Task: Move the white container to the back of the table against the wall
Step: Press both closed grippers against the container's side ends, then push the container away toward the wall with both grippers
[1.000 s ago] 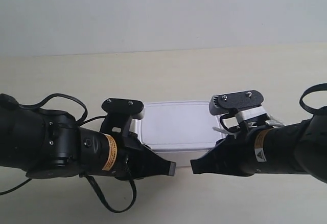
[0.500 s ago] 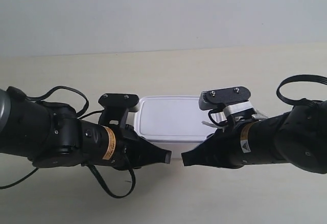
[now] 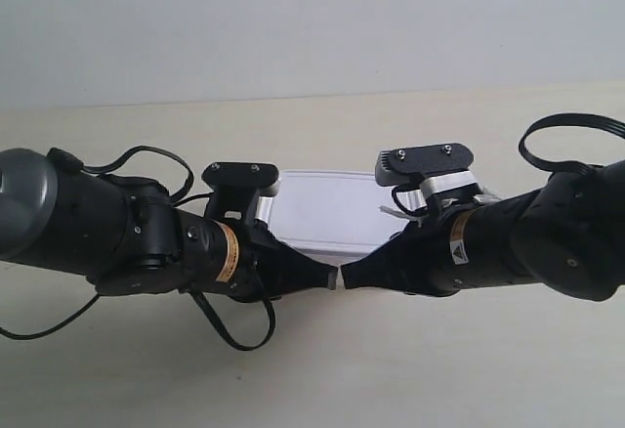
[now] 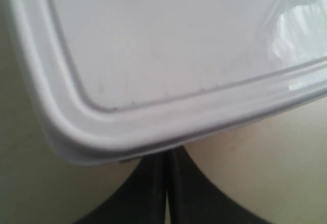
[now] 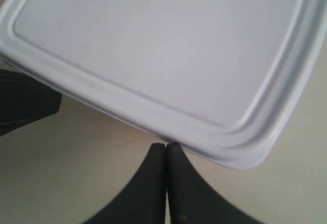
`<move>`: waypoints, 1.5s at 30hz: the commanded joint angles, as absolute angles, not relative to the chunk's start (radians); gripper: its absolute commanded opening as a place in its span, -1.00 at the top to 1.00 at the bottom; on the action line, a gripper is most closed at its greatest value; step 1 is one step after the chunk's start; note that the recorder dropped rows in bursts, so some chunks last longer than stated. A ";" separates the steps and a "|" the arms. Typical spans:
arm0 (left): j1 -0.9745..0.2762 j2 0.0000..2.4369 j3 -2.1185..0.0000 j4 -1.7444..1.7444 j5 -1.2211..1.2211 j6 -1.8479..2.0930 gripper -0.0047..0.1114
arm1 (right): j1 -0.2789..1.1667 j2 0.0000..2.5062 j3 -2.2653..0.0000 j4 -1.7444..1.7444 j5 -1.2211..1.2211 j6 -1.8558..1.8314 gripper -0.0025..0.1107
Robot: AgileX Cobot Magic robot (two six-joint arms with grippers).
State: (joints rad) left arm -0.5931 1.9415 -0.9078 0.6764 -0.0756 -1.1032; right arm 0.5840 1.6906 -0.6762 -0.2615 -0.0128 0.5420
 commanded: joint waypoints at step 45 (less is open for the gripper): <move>-0.558 1.978 -0.989 0.698 -0.054 -1.100 0.92 | 0.521 1.810 -0.758 -0.235 -0.056 0.552 0.96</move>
State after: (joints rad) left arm -0.5621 1.9809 -0.9827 0.6983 -0.0570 -1.1016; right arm 0.5249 1.7945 -0.7317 -0.2366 -0.0358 0.5541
